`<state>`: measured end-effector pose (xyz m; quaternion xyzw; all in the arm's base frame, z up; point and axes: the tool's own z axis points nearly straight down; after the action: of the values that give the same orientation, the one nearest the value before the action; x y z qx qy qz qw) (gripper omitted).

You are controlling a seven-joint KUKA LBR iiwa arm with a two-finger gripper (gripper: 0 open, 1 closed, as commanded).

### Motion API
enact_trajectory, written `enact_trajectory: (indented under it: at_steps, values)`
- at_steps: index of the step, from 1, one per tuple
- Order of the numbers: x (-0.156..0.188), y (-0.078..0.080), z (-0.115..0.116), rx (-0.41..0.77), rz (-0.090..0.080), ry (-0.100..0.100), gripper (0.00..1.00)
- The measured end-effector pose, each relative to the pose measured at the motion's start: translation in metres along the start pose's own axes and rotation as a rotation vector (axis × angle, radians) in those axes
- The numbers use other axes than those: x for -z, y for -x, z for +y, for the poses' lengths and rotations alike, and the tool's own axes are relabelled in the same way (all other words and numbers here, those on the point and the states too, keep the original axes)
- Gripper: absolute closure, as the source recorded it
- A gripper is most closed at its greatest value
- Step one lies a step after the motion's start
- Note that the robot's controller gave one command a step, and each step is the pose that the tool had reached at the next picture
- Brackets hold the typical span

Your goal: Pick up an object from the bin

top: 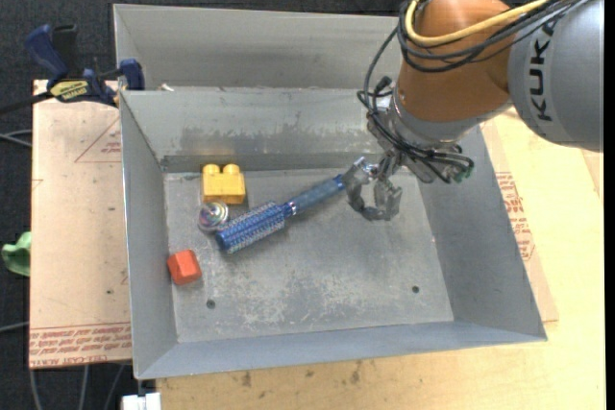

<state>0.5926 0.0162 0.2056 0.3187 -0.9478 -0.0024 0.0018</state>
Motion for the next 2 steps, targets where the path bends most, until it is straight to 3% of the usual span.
enact_trajectory:
  at_steps: [1, 2]
  values:
    - [0.005, 0.0, -0.002, -0.003, -0.005, -0.005, 0.0]
    - [-0.067, 0.05, -0.004, -0.058, -0.004, -0.002, 0.0]
